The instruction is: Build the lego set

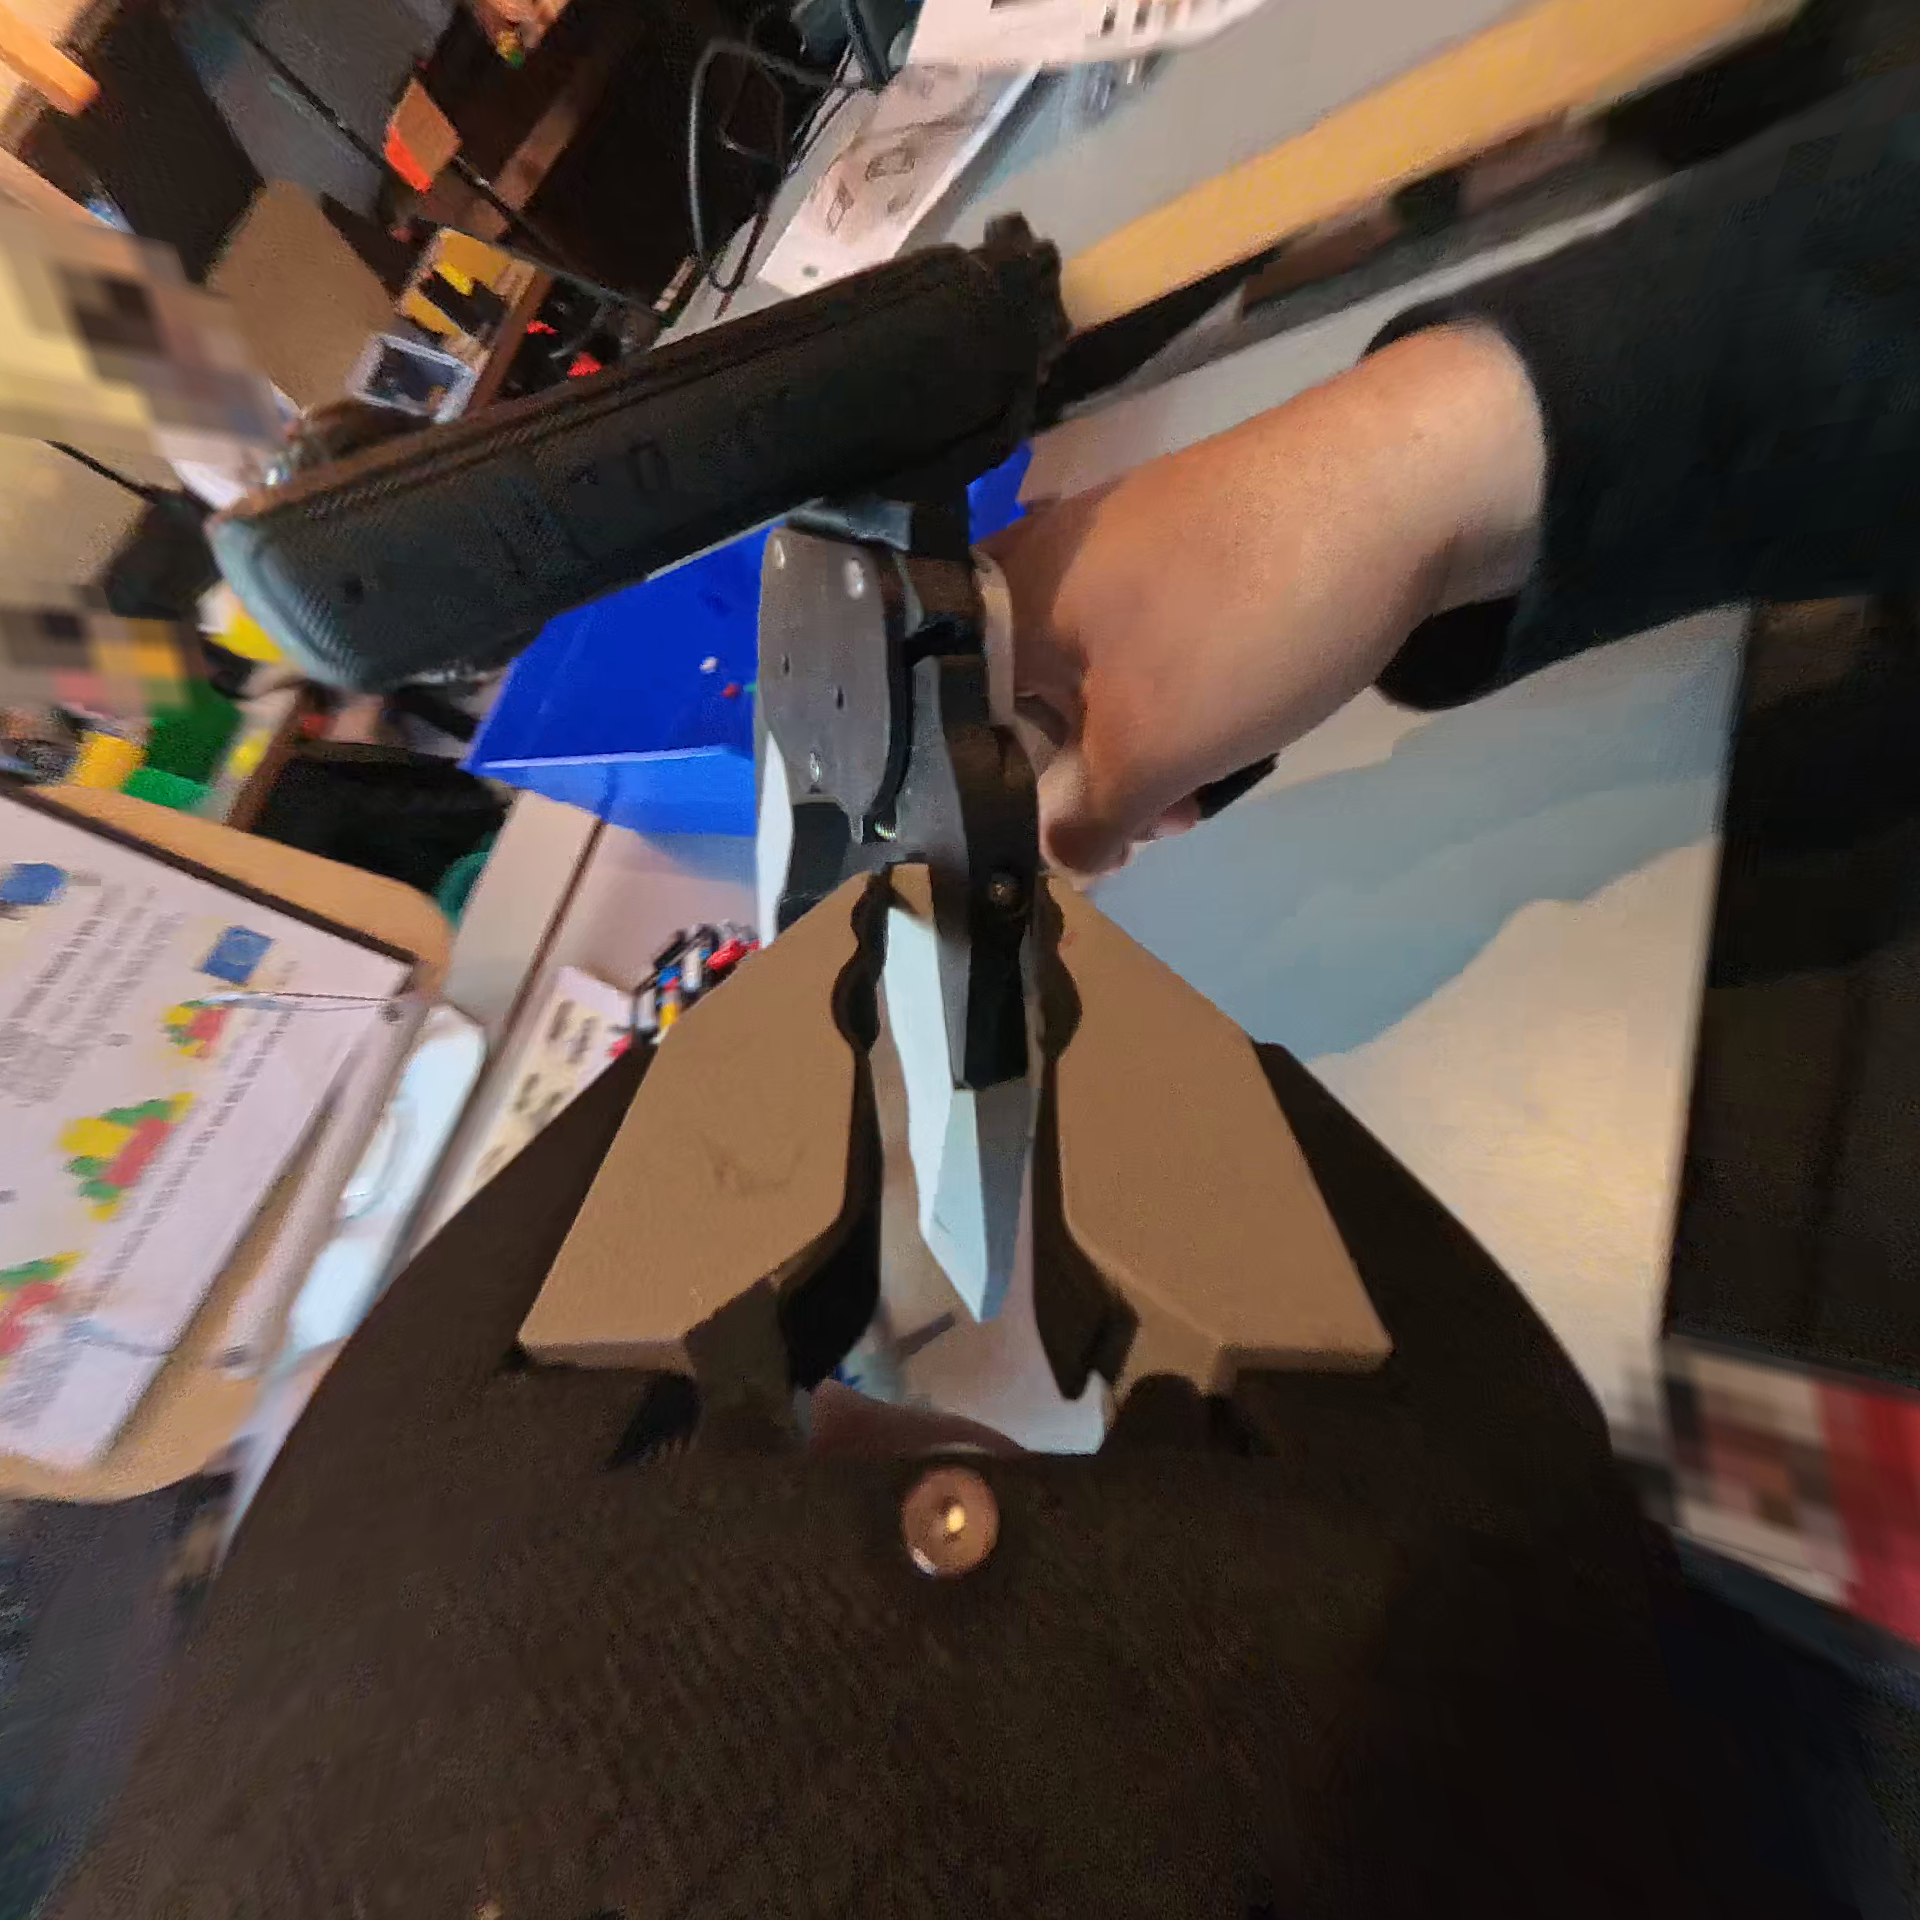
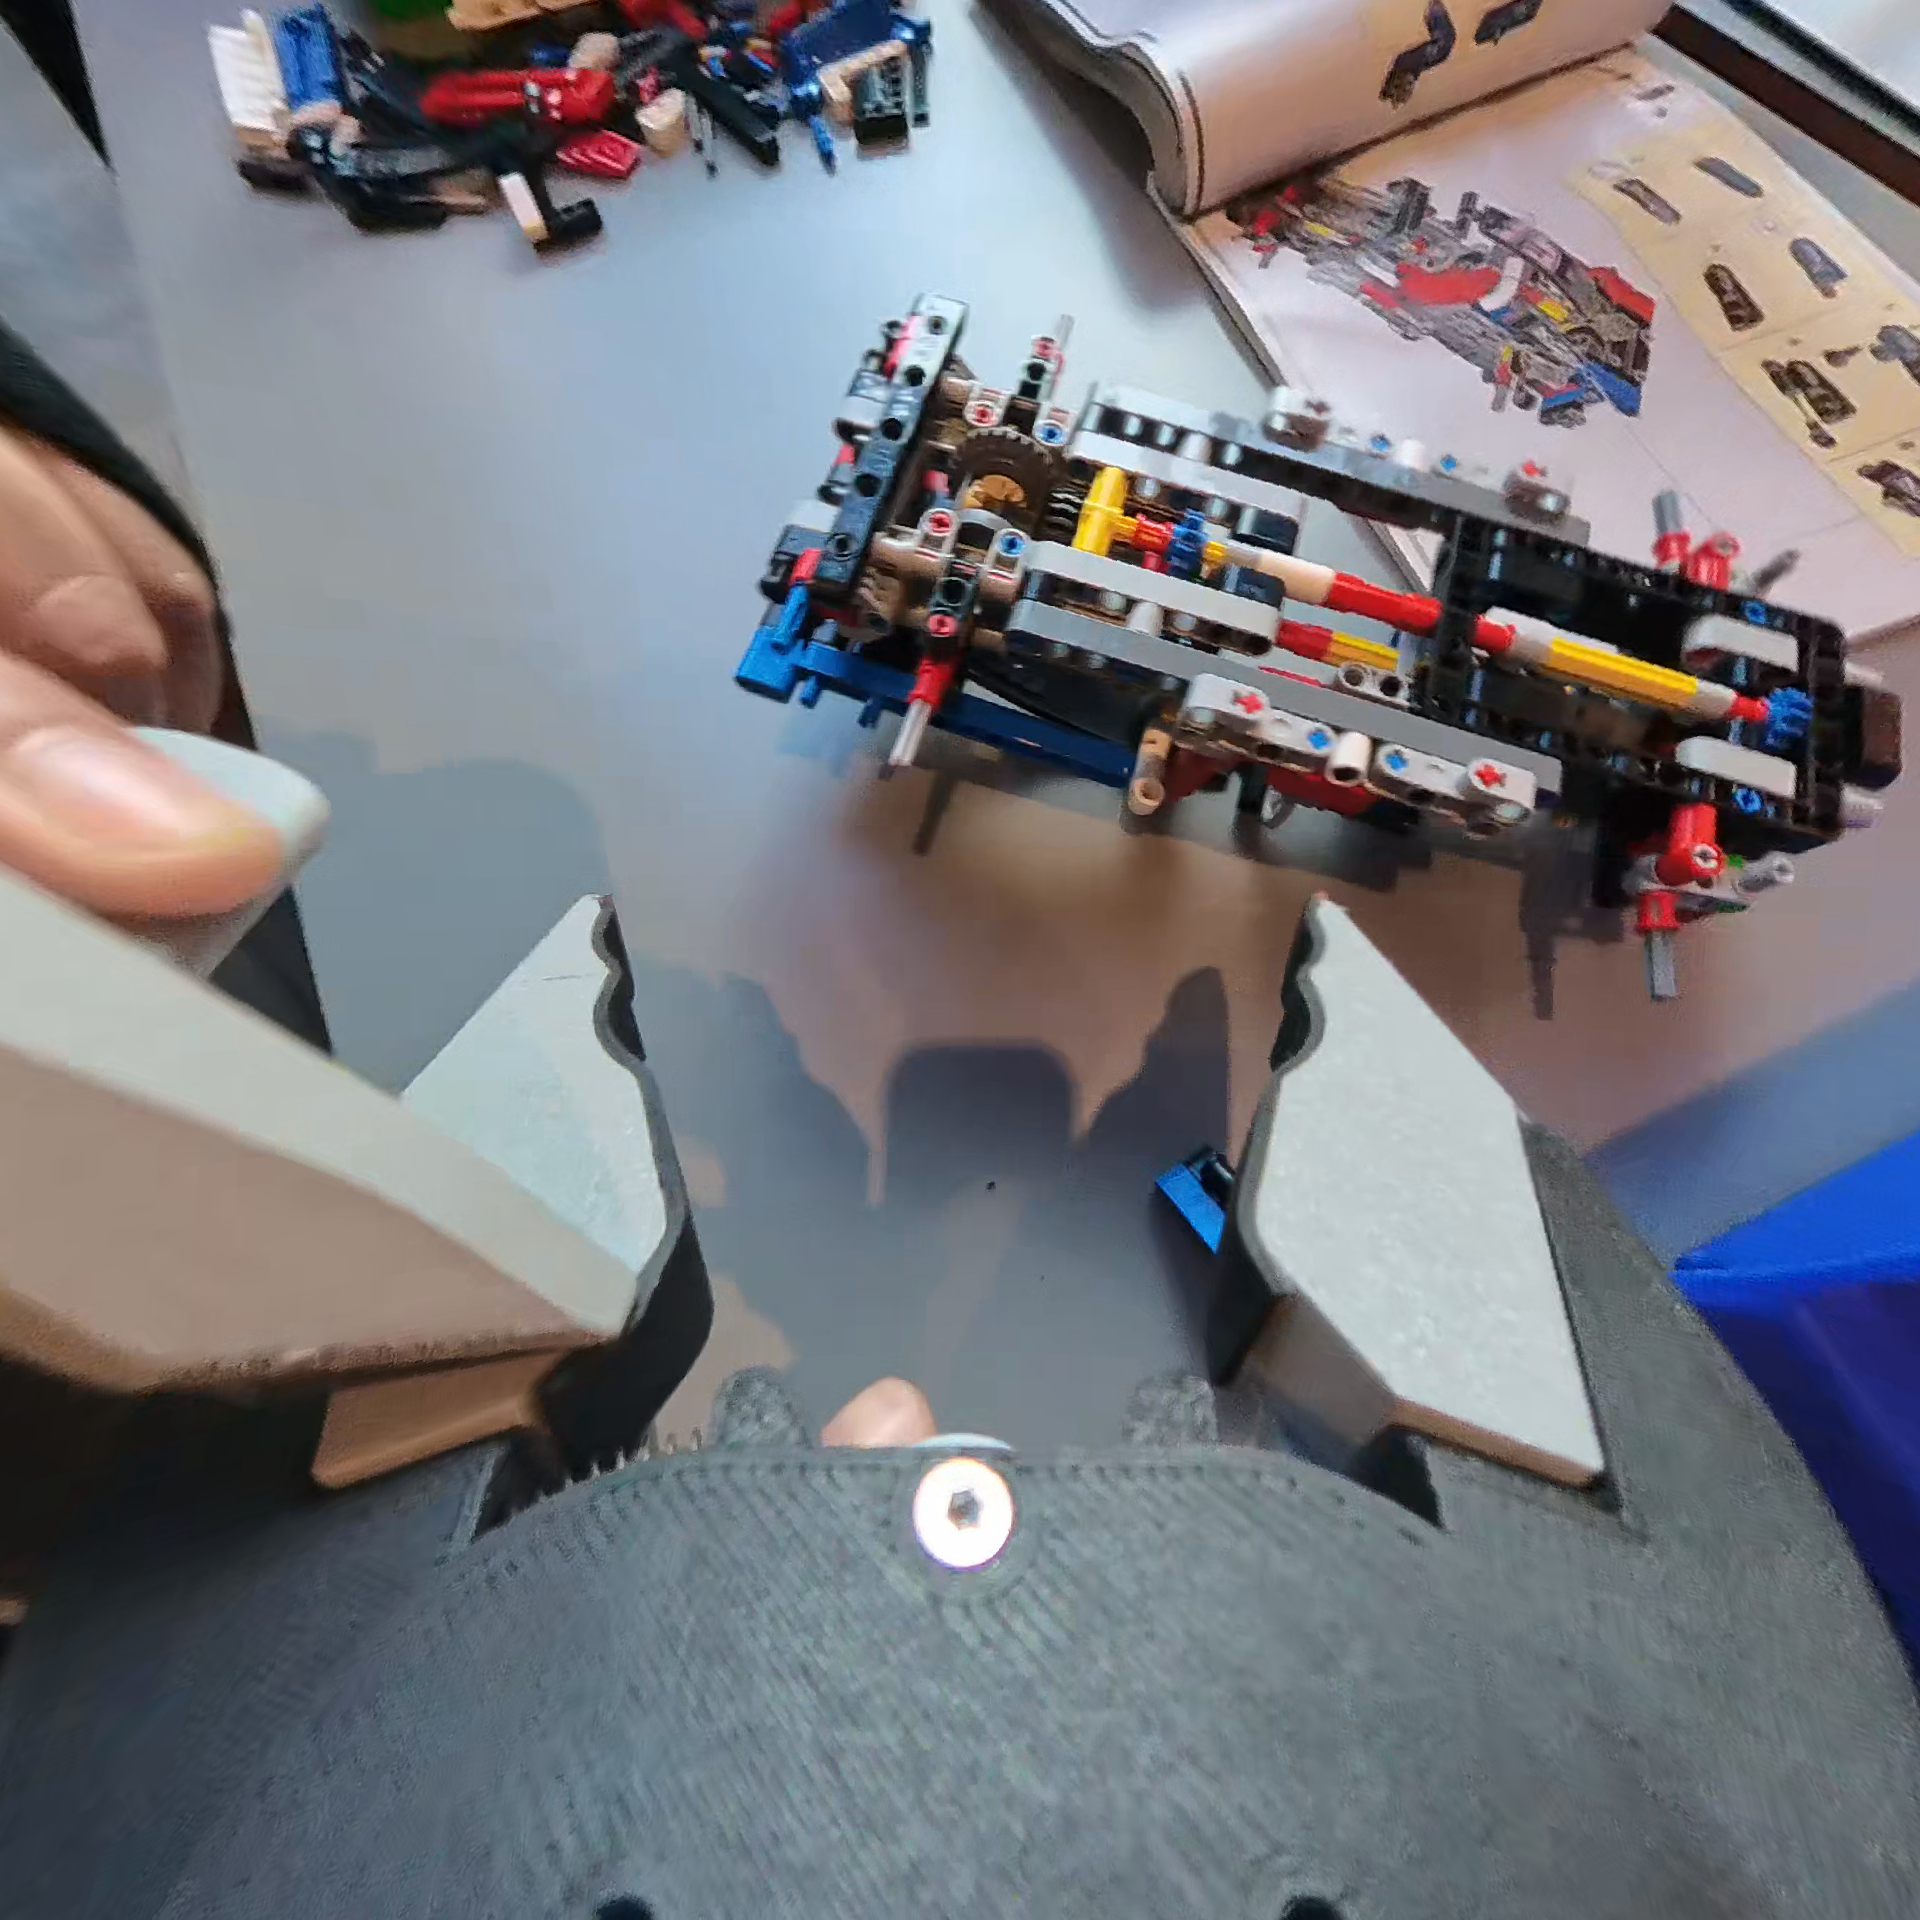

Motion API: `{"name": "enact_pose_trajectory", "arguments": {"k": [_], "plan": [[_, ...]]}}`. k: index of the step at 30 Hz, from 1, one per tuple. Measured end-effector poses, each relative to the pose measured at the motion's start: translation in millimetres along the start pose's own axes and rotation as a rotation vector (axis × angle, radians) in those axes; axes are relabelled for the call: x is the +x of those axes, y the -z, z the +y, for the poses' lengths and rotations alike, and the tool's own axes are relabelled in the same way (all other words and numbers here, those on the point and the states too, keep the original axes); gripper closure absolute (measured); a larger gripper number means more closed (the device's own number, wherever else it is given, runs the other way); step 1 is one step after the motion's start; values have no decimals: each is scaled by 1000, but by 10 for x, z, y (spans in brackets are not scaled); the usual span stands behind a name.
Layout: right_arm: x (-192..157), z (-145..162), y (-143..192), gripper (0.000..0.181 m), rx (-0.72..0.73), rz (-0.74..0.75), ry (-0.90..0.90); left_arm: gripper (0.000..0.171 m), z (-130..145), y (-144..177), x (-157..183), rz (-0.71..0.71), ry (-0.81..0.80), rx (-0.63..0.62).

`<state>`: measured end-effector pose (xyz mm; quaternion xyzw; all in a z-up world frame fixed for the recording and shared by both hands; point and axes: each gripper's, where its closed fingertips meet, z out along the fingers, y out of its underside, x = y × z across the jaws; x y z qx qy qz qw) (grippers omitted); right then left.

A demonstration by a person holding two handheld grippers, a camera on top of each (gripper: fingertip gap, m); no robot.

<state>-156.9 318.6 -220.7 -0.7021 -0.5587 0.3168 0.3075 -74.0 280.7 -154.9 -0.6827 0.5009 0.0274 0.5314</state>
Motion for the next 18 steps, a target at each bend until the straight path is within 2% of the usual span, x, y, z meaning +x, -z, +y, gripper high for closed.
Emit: {"name": "enact_pose_trajectory", "arguments": {"k": [2, 4, 6, 9, 11, 13, 15, 18], "plan": [[-15, -45, 98, 54, 19, -16, 34, 146, -127, 62, 26, 111, 134, 81], [96, -121, 275, 68, 74, 52, 64, 143, -200, 184, -98, 144, 233, 146], [222, -27, 467, 83, 57, 114, 133, 137, -103, 361, -325, 125, 259, 147], [389, 340, 643, 102, -30, 146, 141, 138, 446, 567, -694, 63, 229, 15], [391, 635, 638, 110, -75, 73, 117, 138, 892, 642, -786, 98, 210, -78], [467, 806, 587, 116, -89, 72, 93, 137, 1270, 667, -823, 142, 189, -152], [524, 878, 541, 123, -100, 90, 128, 131, 1539, 650, -839, 180, 118, -203], [611, 924, 458, 120, -150, 92, 153, 120, 1795, 560, -876, 201, -90, -284]]}}
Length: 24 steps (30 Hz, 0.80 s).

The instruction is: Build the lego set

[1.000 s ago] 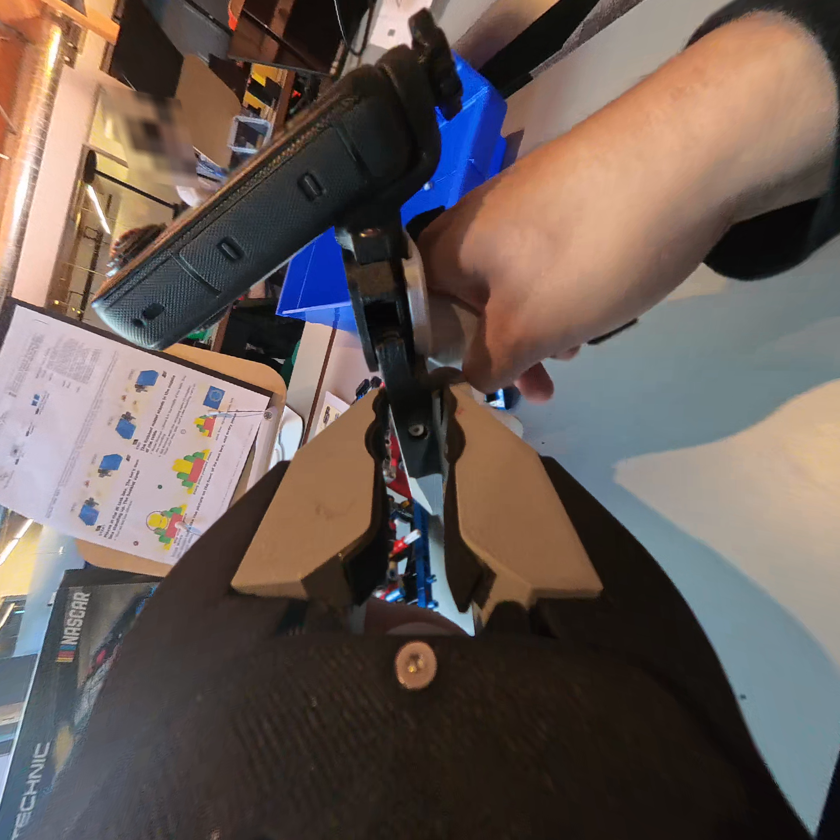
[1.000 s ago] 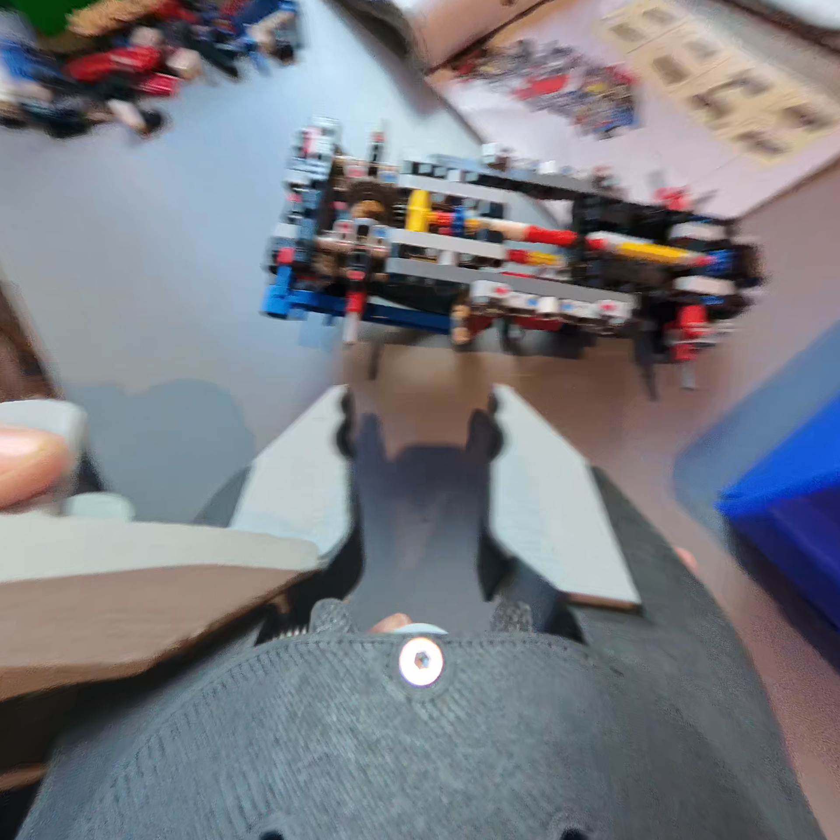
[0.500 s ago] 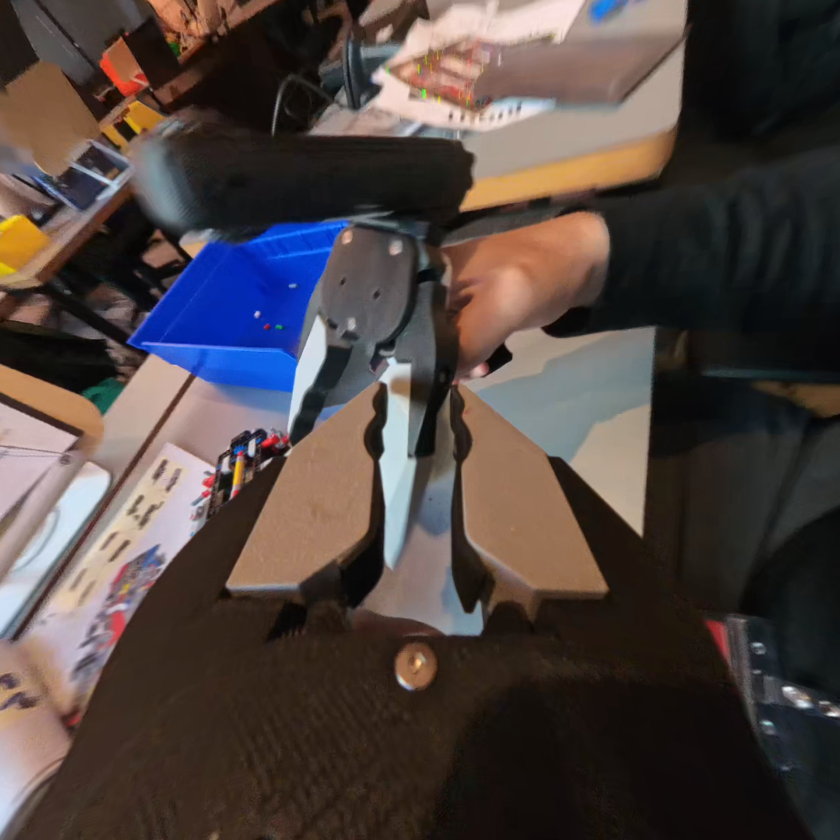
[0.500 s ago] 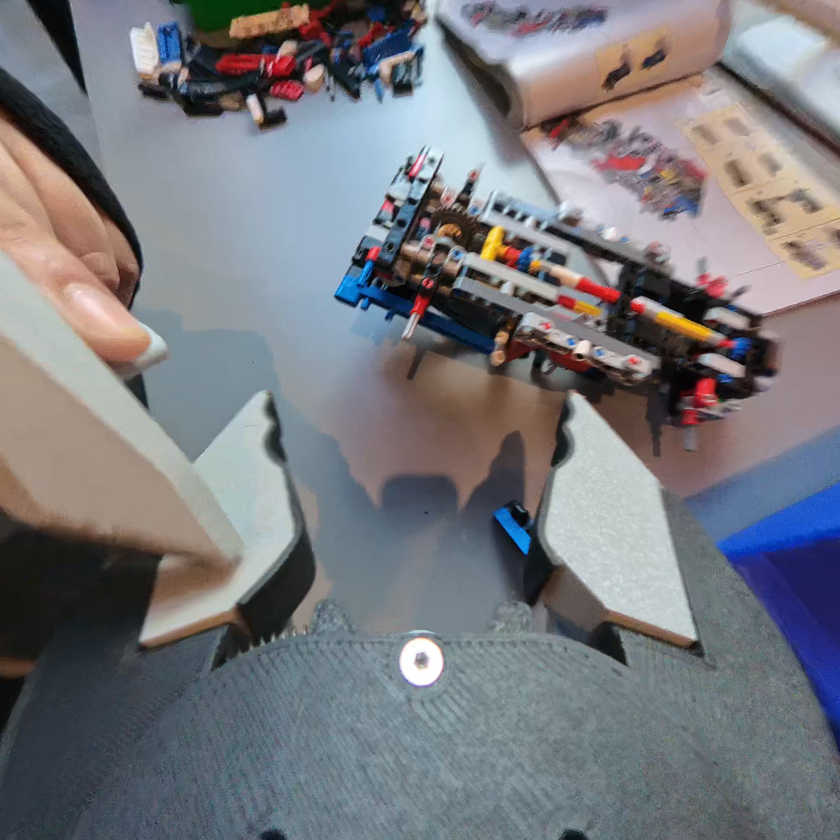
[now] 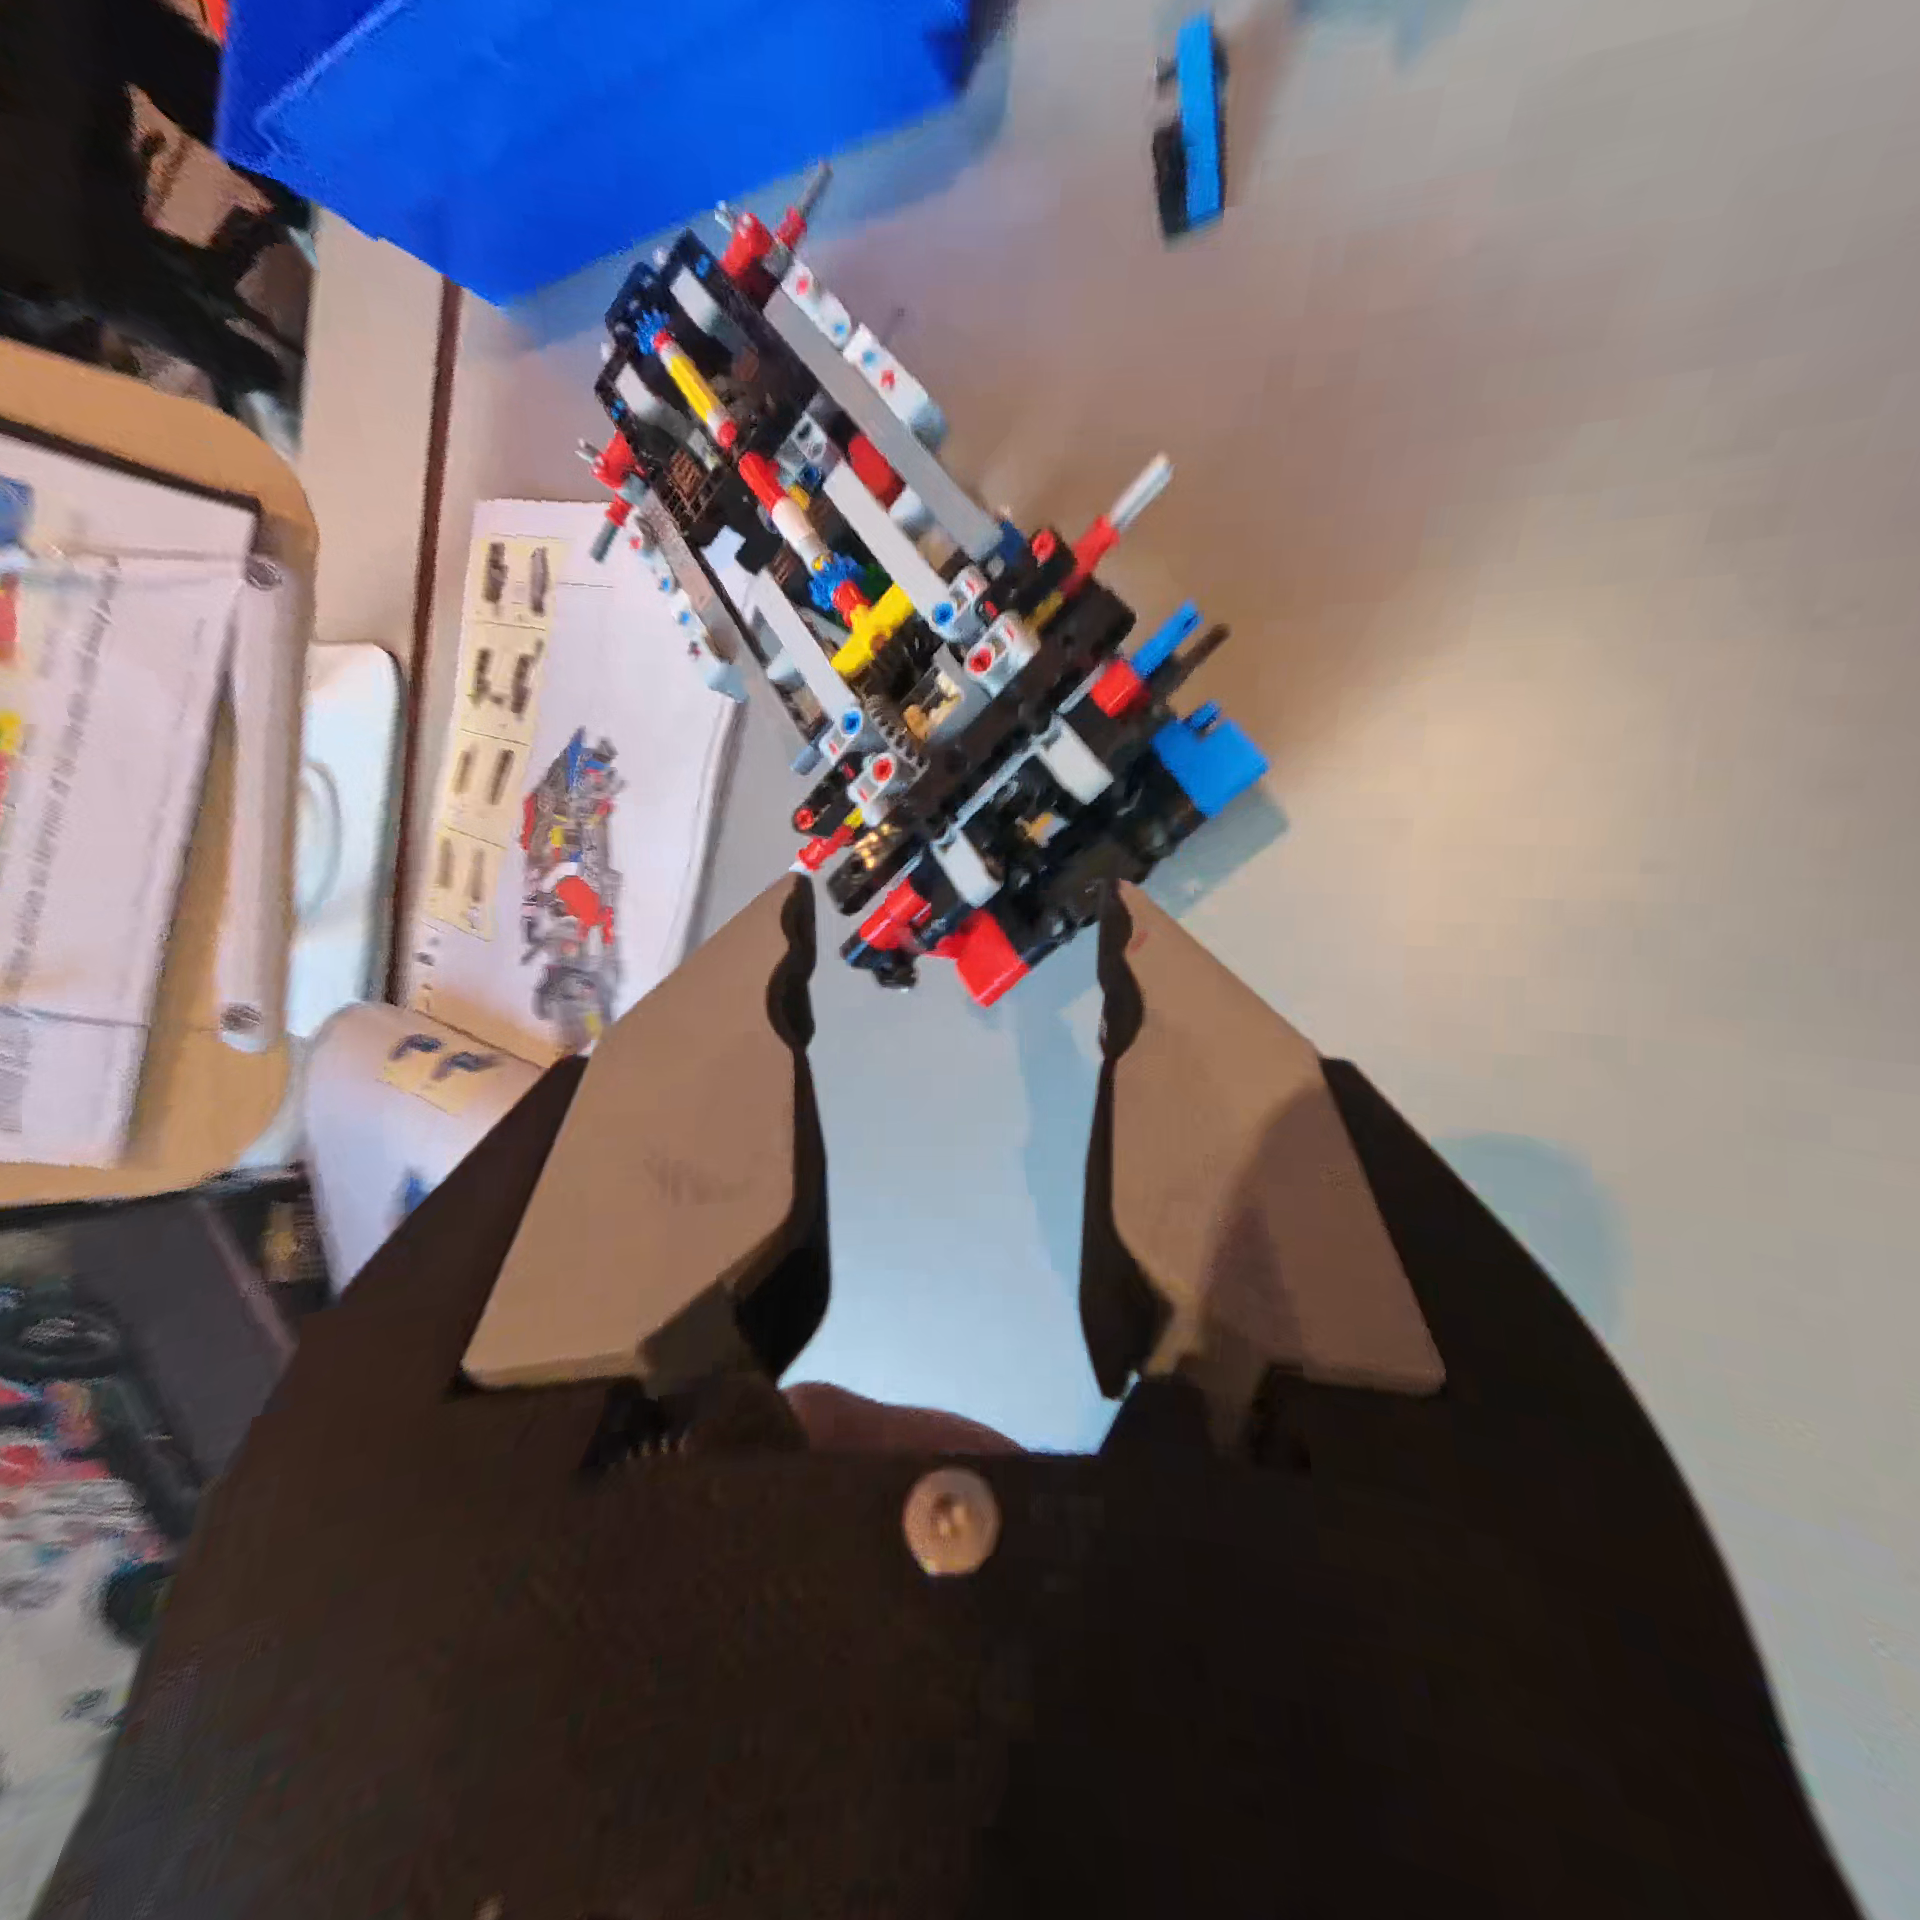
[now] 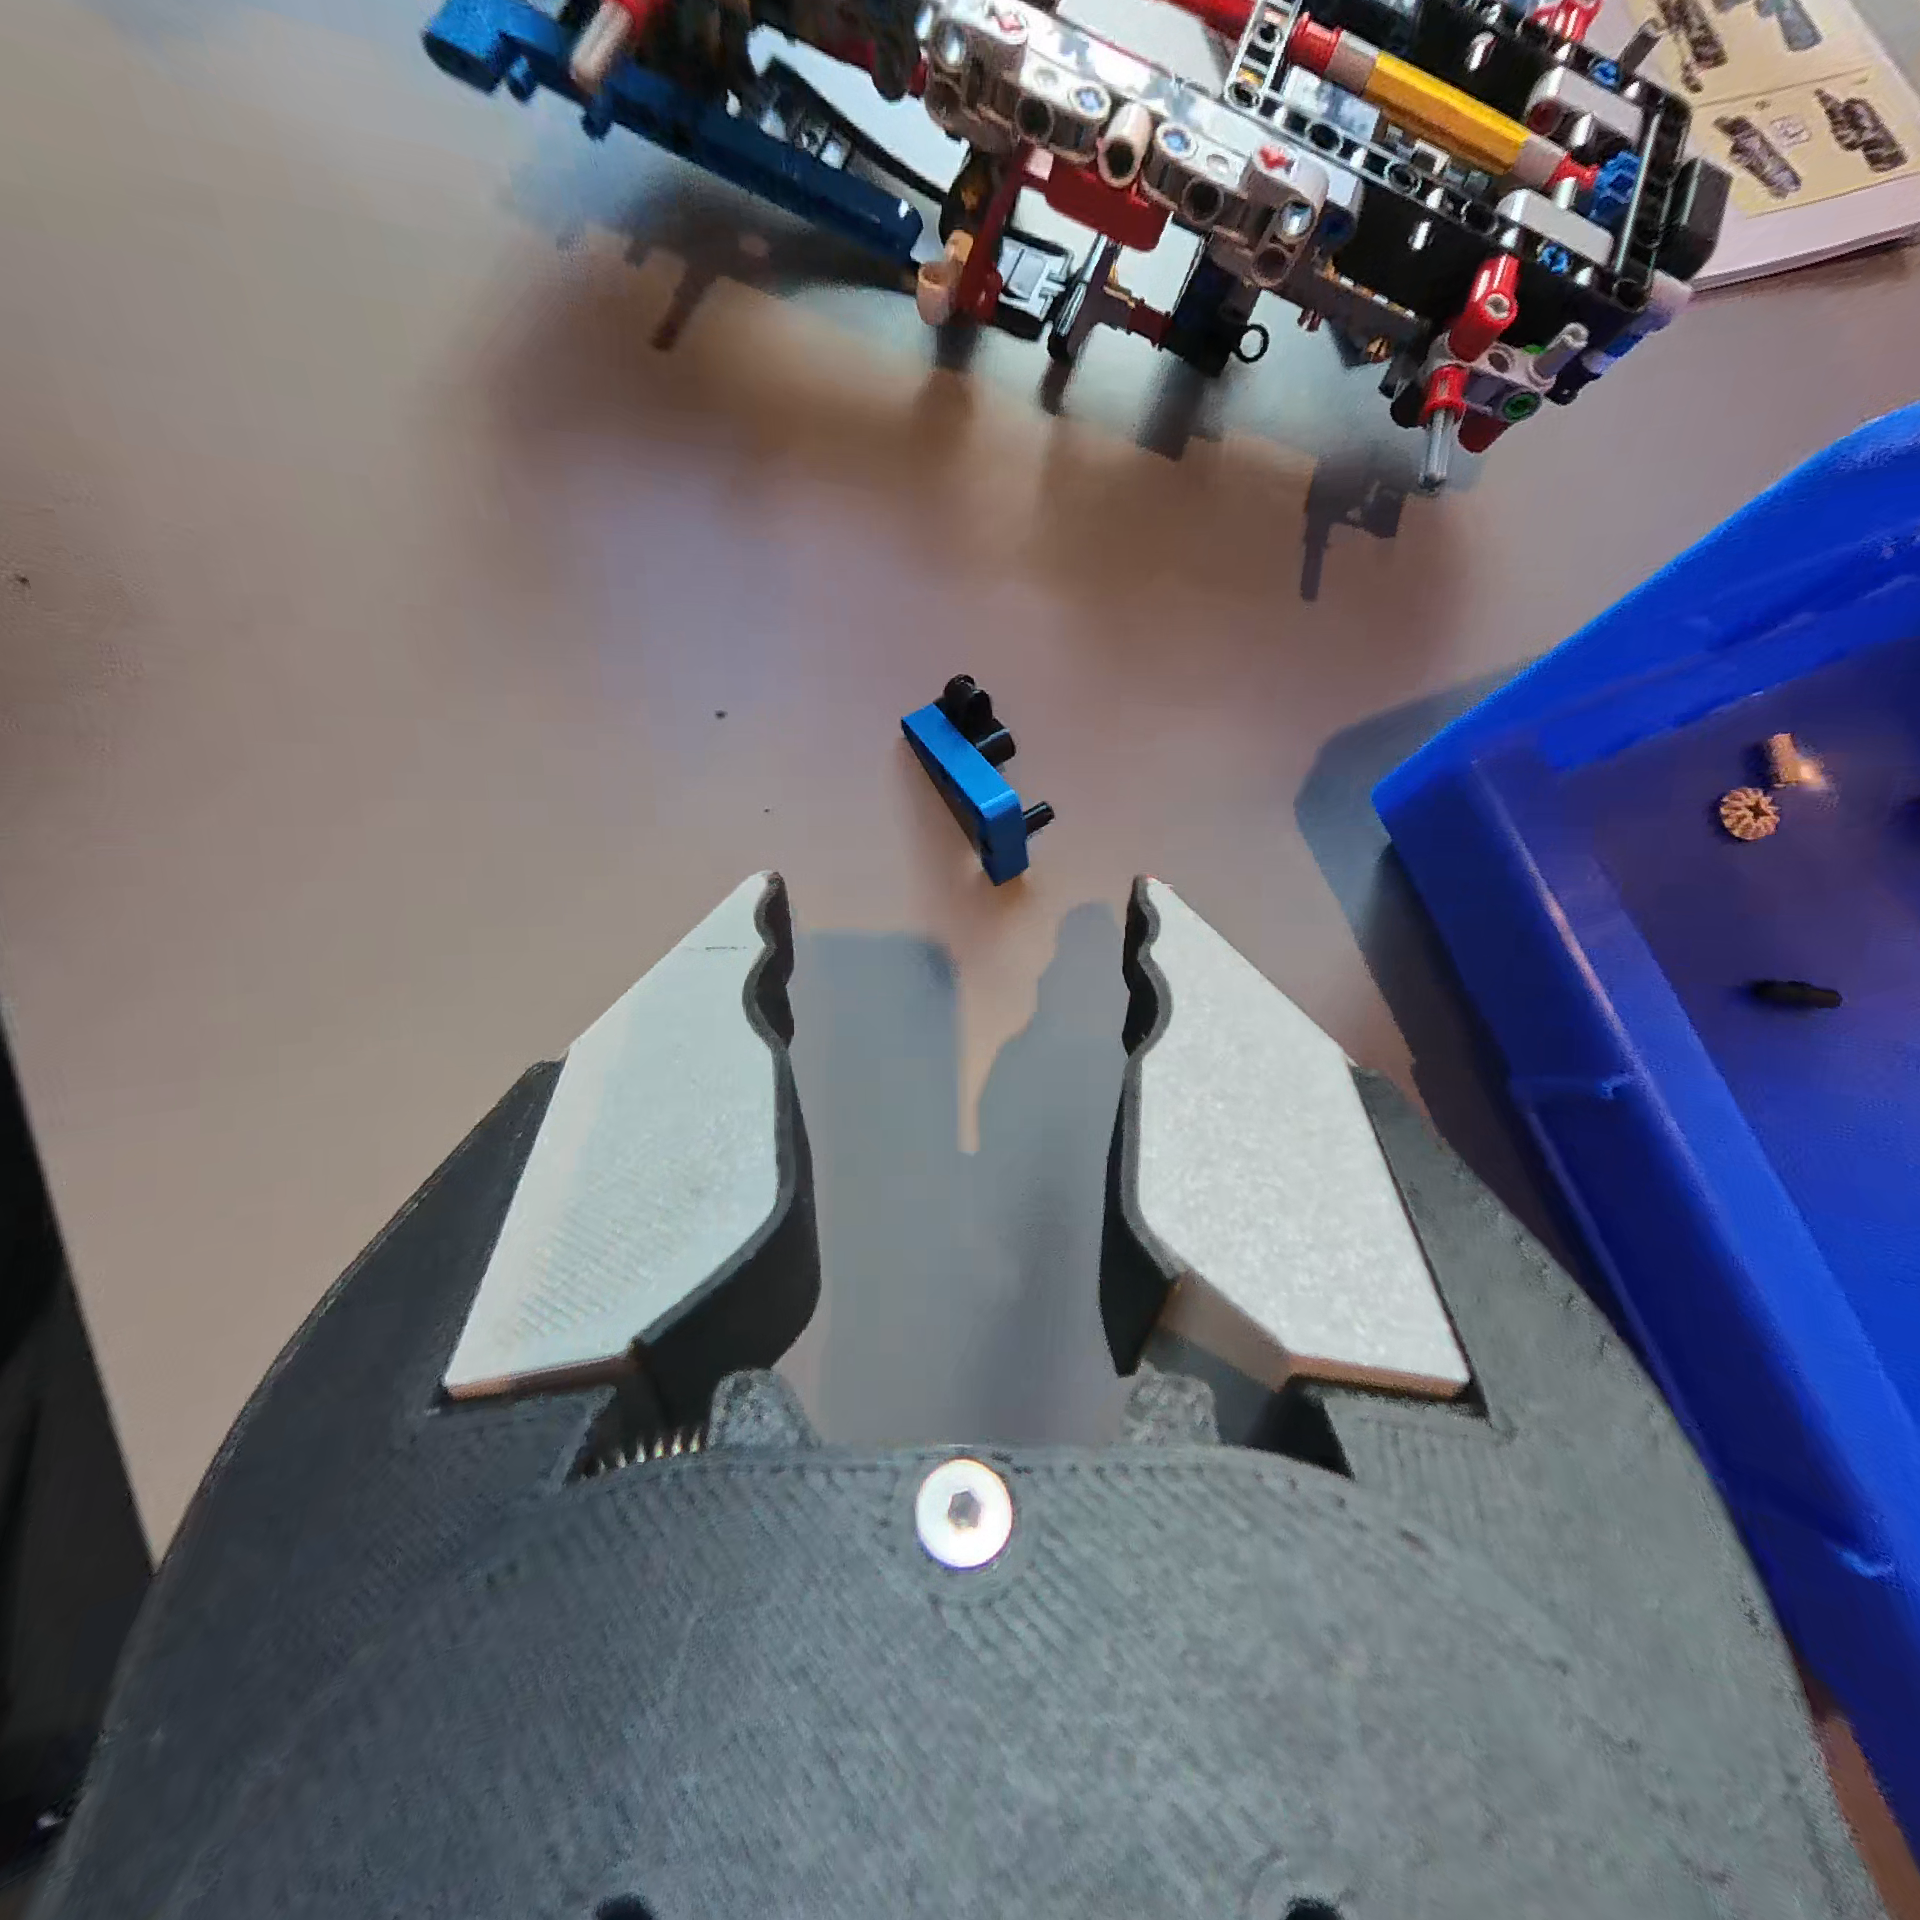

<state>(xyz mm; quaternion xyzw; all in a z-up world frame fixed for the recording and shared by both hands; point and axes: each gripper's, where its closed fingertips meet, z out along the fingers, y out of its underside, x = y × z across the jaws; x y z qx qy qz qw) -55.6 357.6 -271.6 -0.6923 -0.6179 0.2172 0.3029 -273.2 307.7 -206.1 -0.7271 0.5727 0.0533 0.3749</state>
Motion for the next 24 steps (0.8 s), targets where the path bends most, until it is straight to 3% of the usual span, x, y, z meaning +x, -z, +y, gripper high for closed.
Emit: {"name": "enact_pose_trajectory", "arguments": {"k": [4, 7, 12, 17, 22, 24], "plan": [[105, -36, -97, 122, -13, 30, 1, 108, 118, -267, -5, 2, -269, -145], [40, -166, -116, 125, 47, 24, -2, 107, 147, -419, 48, 56, -330, -178], [-264, -427, -205, 127, 147, -94, -87, 108, 349, -575, 55, 45, -95, -229], [-558, -765, -495, 123, 227, -254, -266, 110, 152, -596, 181, -22, 158, -97], [-735, -938, -788, 99, 182, -353, -386, 111, 12, -629, 253, -92, 291, -109], [-714, -1033, -816, 96, 211, -355, -412, 120, -109, -620, 334, -86, 311, -87]]}}
